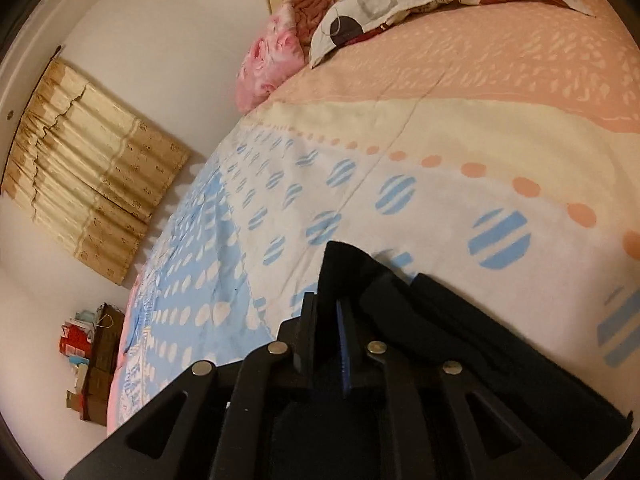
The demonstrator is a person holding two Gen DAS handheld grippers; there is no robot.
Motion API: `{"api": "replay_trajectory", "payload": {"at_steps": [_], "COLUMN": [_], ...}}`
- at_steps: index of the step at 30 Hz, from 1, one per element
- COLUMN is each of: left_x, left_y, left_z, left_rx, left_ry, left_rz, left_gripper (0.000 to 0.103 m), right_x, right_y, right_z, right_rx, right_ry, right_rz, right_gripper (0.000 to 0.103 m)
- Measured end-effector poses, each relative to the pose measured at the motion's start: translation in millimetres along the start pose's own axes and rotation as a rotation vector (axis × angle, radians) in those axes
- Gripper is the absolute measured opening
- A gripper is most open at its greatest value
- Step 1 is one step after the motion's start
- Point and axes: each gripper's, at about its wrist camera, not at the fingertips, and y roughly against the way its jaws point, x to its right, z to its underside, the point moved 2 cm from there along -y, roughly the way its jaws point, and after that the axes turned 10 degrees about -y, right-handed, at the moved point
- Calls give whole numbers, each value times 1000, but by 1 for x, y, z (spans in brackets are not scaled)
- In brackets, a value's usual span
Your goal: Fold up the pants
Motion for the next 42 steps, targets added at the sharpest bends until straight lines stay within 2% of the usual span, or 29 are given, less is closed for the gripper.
{"api": "replay_trajectory", "payload": {"at_steps": [2, 3, 4, 6, 8, 13, 17, 20, 22, 25, 27, 30, 32, 35, 38, 42], "left_x": [-1, -4, -8, -20, -30, -30, -19, -17, -20, -29, -36, -38, -40, -46, -53, -61], "left_y": [13, 19, 27, 45, 61, 107, 125, 124, 122, 120, 121, 123, 120, 105, 87, 69], "left_z": [0, 0, 0, 1, 5, 45, 90, 115, 126, 132, 123, 106, 97, 86, 80, 76], "left_rx": [27, 35, 47, 86, 119, 201, 206, 180, 165, 144, 149, 184, 207, 190, 157, 132], "left_ry": [-50, -73, -97, -115, -129, -231, -285, -297, -314, -319, -311, -342, -354, -353, -344, -330], "left_rz": [-16, -27, -50, -97, -115, -96, -34, -38, -57, -88, -66, -67, -88, -81, -63, -55], "left_gripper": [45, 57, 65, 65, 66, 66, 69, 70, 70, 70, 70, 74, 78, 78, 78, 78], "right_x": [1, 1, 2, 6, 8, 2, -8, -29, -53, -96, -125, -158, -176, -189, -192, -194], "right_y": [11, 20, 29, 53, 79, 135, 150, 149, 139, 128, 122, 113, 106, 94, 79, 82], "right_z": [-2, -3, -4, -3, 2, 45, 104, 161, 207, 286, 339, 402, 442, 474, 487, 498], "right_rx": [21, 42, 60, 106, 156, 169, 54, -113, -270, -454, -589, -688, -741, -703, -698, -754], "right_ry": [2, 6, 7, 11, 33, 208, 325, 392, 445, 564, 635, 750, 835, 924, 930, 940], "right_rz": [0, -8, -19, -30, -40, -81, -155, -263, -360, -460, -539, -587, -609, -578, -534, -594], "right_gripper": [10, 12, 23, 62, 66, 66, 66, 66, 66, 66, 66, 66, 66, 66, 66, 68]}}
